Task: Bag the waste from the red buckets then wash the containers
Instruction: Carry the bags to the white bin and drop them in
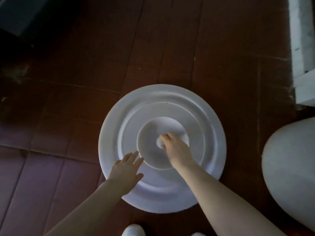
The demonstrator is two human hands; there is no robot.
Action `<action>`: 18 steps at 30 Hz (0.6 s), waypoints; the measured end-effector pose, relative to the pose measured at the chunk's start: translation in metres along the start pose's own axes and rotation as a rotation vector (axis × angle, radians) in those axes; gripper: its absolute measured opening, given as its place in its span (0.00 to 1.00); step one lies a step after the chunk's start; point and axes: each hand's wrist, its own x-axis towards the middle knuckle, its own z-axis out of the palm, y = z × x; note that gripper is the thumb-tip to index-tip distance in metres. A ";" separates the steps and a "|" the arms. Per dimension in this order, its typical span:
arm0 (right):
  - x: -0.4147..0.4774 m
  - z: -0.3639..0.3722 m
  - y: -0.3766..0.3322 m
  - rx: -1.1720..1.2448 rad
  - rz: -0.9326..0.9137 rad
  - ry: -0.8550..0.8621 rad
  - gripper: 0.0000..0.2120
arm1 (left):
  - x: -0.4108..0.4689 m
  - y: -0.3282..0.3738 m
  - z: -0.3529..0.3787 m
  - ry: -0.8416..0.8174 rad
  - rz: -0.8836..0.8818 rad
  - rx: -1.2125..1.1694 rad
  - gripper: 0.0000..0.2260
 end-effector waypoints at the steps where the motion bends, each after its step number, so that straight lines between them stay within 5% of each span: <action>1: -0.008 -0.011 -0.002 0.040 0.001 0.014 0.16 | -0.005 0.004 -0.008 0.001 0.004 0.003 0.27; 6: -0.092 -0.085 -0.009 0.104 -0.008 0.086 0.15 | -0.061 0.044 -0.072 0.008 0.046 0.010 0.26; 18: -0.416 -0.233 -0.026 0.327 0.476 0.209 0.14 | -0.264 0.229 -0.231 0.156 0.360 -0.012 0.15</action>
